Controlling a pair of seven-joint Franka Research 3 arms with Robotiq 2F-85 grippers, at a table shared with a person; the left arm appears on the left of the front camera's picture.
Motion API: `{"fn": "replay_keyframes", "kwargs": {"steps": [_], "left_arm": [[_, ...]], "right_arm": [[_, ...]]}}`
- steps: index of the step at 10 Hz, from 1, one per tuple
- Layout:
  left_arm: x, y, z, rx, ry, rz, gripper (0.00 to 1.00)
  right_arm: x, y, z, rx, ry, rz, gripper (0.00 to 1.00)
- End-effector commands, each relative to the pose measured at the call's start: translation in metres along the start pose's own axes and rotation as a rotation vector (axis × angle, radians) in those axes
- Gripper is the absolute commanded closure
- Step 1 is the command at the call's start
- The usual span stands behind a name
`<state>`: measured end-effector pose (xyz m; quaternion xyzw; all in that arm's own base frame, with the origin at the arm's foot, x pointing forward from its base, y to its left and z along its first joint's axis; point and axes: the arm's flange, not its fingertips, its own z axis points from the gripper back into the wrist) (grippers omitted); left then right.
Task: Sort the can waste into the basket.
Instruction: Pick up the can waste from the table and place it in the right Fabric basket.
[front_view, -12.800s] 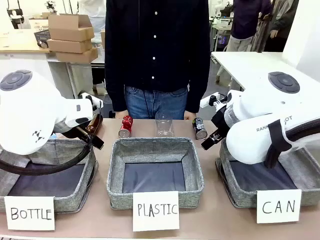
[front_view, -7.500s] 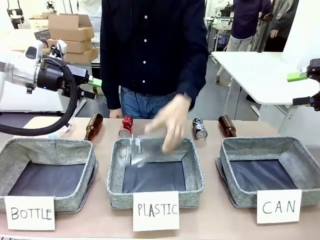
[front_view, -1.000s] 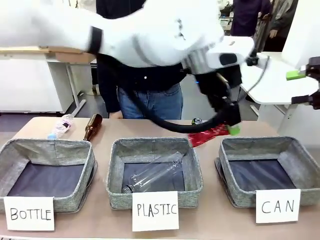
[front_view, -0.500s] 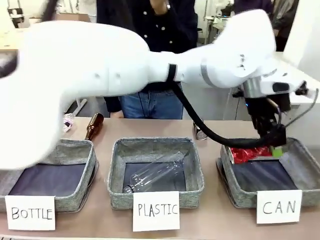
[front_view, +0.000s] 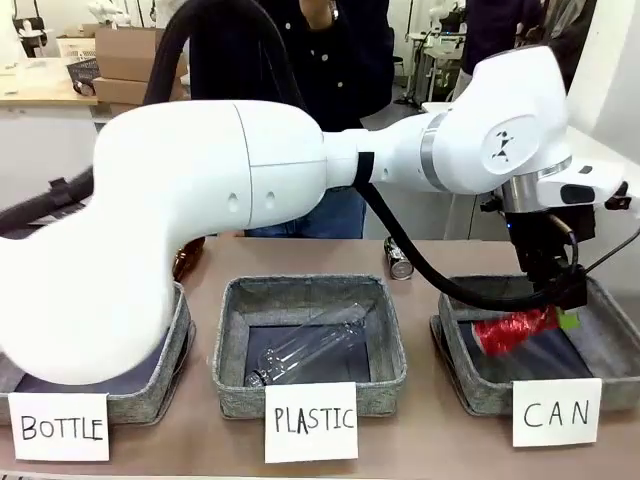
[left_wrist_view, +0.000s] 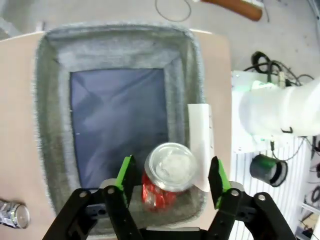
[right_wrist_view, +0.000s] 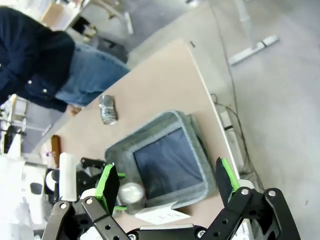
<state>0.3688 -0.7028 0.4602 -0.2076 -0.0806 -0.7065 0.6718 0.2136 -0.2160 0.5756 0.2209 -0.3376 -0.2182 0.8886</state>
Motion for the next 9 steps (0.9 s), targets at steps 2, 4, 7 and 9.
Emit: {"fn": "replay_keyframes", "kwargs": {"steps": [2,4,7,9], "left_arm": [[0.023,0.010,0.005,0.067,0.023,0.028,0.00],[0.017,0.011,0.009,0.057,0.101,0.054,0.00],[-0.033,-0.003,0.038,-0.021,0.522,0.114,0.00],[-0.082,-0.025,0.069,-0.109,0.616,0.215,0.00]], "right_arm": [[-0.001,-0.003,0.001,0.020,-0.004,-0.015,0.00],[-0.001,-0.003,0.001,0.020,-0.004,-0.015,0.00],[-0.001,-0.003,0.001,0.020,-0.004,-0.015,0.00],[-0.001,-0.003,0.001,0.020,-0.004,-0.015,0.00]]}}
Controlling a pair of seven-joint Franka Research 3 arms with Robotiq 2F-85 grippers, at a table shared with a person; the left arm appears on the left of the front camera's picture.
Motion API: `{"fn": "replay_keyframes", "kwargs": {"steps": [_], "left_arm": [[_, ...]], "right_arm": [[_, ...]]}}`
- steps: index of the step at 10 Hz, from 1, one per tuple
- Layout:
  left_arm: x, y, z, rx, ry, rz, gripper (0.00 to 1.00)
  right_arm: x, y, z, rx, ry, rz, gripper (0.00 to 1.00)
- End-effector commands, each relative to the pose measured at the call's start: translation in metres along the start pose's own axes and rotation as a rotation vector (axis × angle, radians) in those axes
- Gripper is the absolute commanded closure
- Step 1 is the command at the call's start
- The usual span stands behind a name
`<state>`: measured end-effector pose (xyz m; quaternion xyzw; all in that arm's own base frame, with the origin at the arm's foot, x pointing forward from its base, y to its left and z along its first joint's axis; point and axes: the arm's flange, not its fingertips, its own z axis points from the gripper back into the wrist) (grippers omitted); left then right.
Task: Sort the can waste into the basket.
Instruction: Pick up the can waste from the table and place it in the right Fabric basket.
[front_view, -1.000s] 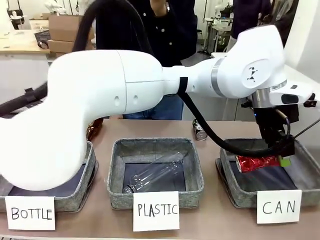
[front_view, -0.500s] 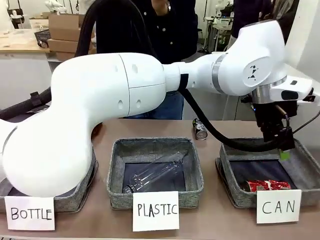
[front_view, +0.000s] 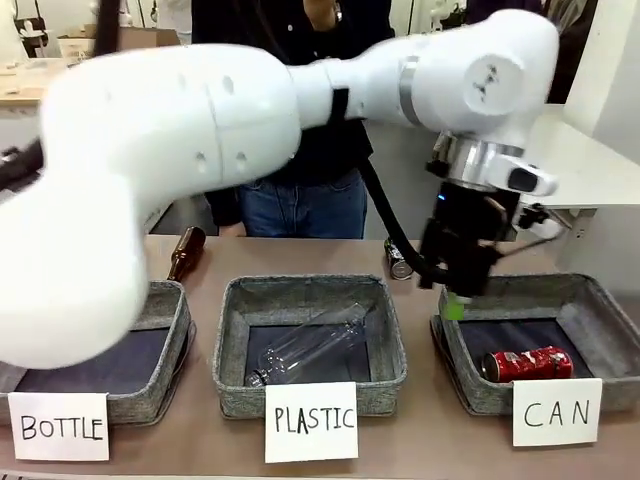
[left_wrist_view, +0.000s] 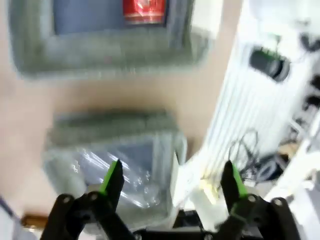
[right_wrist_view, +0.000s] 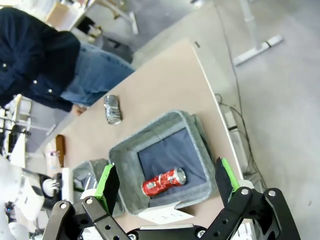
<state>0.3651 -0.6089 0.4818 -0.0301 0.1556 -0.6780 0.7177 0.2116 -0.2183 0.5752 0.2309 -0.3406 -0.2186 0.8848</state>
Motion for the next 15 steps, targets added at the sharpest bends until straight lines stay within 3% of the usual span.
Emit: {"fn": "replay_keyframes", "kwargs": {"steps": [1,3,4,5,6,7,10,11,12,13,14,15], "left_arm": [[-0.032,-0.014,-0.004,-0.118,0.186,0.025,0.00],[-0.076,-0.020,-0.019,-0.204,0.295,0.061,0.00],[-0.094,-0.024,-0.023,-0.240,0.302,0.072,0.00],[-0.116,-0.028,-0.032,-0.252,0.415,0.139,0.00],[-0.140,-0.032,-0.034,-0.272,0.419,0.119,0.00],[-0.163,-0.035,-0.031,-0.270,0.338,0.165,0.00],[-0.280,-0.030,-0.023,-0.244,-0.395,0.244,0.00],[-0.314,-0.027,-0.038,-0.287,-0.471,0.302,0.00],[-0.347,-0.027,-0.059,-0.335,-0.502,0.263,0.00],[-0.387,-0.025,-0.076,-0.351,-0.679,0.290,0.00],[-0.423,-0.019,-0.083,-0.364,-0.927,0.353,0.00],[-0.355,0.002,-0.016,-0.361,-0.525,0.318,0.00]], "right_arm": [[-0.001,0.000,0.000,0.000,-0.001,-0.008,0.00],[-0.001,0.000,0.000,0.000,-0.001,-0.008,0.00],[-0.001,0.000,0.000,0.000,-0.001,-0.008,0.00],[-0.001,0.000,0.000,0.000,-0.001,-0.008,0.00],[-0.001,0.000,0.000,0.000,-0.001,-0.008,0.00],[-0.001,0.000,0.000,0.000,-0.001,-0.008,0.00],[-0.001,0.000,0.000,0.000,-0.001,-0.008,0.00],[-0.001,0.000,0.000,0.000,-0.001,-0.008,0.00],[-0.001,0.000,0.000,0.000,-0.001,-0.008,0.00],[-0.001,0.000,0.000,0.000,-0.001,-0.008,0.00],[-0.001,0.000,0.000,0.000,-0.001,-0.008,0.00],[-0.001,0.000,0.000,0.000,-0.001,-0.008,0.00]]}}
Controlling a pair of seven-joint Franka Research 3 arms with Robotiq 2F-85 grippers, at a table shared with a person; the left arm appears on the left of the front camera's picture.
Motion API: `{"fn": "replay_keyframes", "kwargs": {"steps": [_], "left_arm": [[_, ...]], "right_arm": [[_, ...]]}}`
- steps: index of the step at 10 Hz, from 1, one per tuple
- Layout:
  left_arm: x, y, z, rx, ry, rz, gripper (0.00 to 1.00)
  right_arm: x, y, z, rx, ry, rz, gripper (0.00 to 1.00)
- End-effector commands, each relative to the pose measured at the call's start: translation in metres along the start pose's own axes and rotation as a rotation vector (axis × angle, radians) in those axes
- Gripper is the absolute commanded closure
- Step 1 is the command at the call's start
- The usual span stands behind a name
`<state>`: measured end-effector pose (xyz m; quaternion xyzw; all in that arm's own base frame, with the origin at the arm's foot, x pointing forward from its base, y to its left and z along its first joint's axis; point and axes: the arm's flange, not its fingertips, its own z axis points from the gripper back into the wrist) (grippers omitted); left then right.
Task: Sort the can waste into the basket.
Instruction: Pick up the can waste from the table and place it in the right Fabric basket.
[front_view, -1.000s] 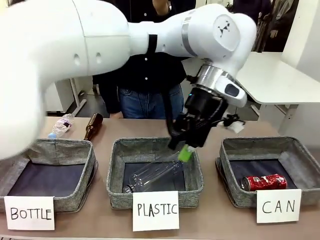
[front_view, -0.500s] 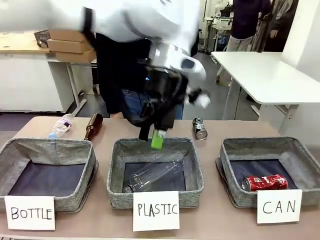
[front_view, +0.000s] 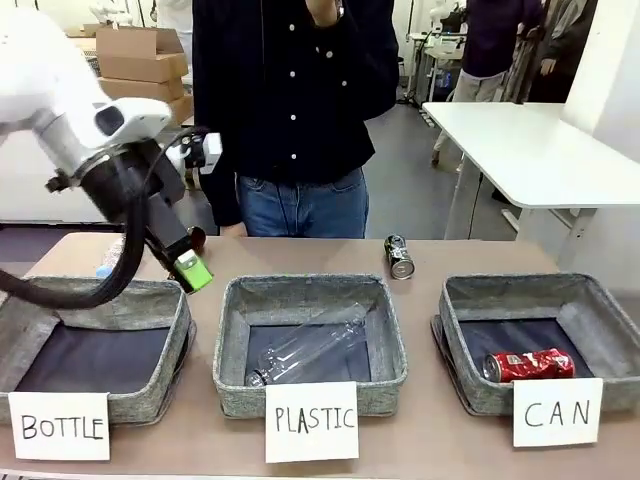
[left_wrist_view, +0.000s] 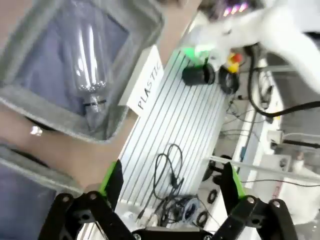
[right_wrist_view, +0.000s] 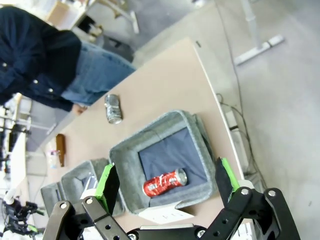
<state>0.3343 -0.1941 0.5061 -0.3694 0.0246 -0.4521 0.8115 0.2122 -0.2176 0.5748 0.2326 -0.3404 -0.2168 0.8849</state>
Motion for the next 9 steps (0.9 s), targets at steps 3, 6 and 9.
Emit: {"fn": "replay_keyframes", "kwargs": {"steps": [3,6,9], "left_arm": [[0.065,-0.023,-0.012,0.052,0.184,-0.009,0.00],[0.039,-0.003,0.012,-0.101,-0.070,0.074,0.00],[-0.107,0.021,0.072,-0.189,-0.591,0.244,0.00]], "right_arm": [[0.000,0.000,0.000,0.000,0.000,0.000,0.00],[-0.034,0.096,-0.048,0.313,0.151,0.033,0.00],[-0.072,0.157,-0.093,0.462,0.474,-0.197,0.00]]}}
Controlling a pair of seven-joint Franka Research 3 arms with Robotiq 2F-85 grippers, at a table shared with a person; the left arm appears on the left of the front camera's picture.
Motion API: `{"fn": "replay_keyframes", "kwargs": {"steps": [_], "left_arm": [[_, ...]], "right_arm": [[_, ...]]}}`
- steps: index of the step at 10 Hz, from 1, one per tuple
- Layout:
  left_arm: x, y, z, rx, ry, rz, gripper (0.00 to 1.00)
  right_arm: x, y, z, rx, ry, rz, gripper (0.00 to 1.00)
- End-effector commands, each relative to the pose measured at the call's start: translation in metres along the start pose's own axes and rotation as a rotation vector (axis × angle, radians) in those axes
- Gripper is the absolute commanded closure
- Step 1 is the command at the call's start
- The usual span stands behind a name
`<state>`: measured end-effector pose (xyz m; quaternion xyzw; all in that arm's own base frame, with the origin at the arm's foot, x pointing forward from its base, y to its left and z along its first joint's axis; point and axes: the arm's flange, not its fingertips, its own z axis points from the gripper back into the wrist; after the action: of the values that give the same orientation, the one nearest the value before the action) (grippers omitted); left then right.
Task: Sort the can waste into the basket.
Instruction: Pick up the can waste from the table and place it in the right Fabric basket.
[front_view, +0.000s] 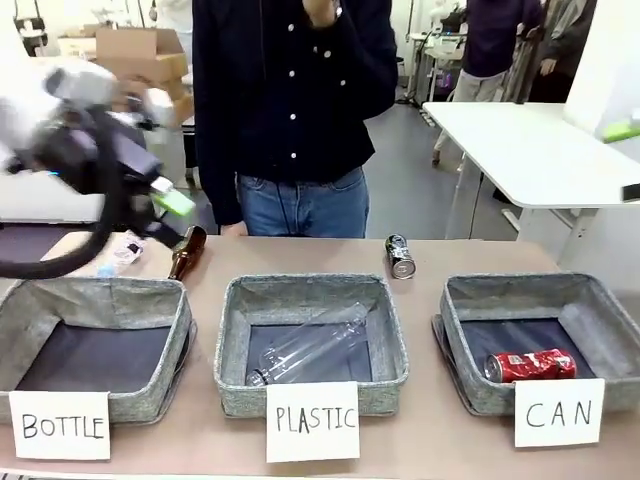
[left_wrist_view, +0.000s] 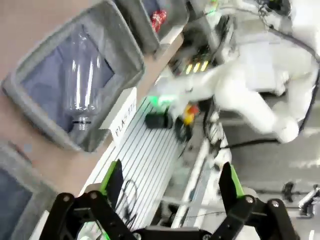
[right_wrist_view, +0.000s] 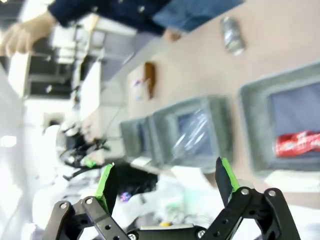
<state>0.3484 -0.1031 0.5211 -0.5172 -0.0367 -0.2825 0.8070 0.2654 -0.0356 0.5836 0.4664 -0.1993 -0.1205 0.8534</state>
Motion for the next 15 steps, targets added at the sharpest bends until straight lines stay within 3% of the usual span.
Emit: {"fn": "replay_keyframes", "kwargs": {"steps": [1,2,3,13,14,15], "left_arm": [[-0.077,0.011,0.044,-0.059,-0.403,0.013,0.00],[-0.092,0.028,0.059,-0.076,-0.585,0.073,0.00],[-0.043,0.012,0.034,-0.044,-0.162,0.038,0.00],[-0.043,0.012,0.034,-0.044,-0.162,0.038,0.00],[-0.043,0.012,0.034,-0.044,-0.162,0.038,0.00],[-0.043,0.012,0.034,-0.044,-0.162,0.038,0.00]], "right_arm": [[-0.004,-0.010,-0.016,0.079,0.114,-0.194,0.00],[0.007,-0.015,-0.017,0.005,0.093,-0.208,0.00],[-0.002,0.002,-0.018,0.063,0.085,-0.080,0.00],[-0.003,0.000,-0.014,0.043,0.086,-0.098,0.00],[0.008,0.027,-0.049,-0.095,0.135,0.086,0.00],[0.039,0.044,-0.095,-0.234,0.121,0.190,0.00]]}}
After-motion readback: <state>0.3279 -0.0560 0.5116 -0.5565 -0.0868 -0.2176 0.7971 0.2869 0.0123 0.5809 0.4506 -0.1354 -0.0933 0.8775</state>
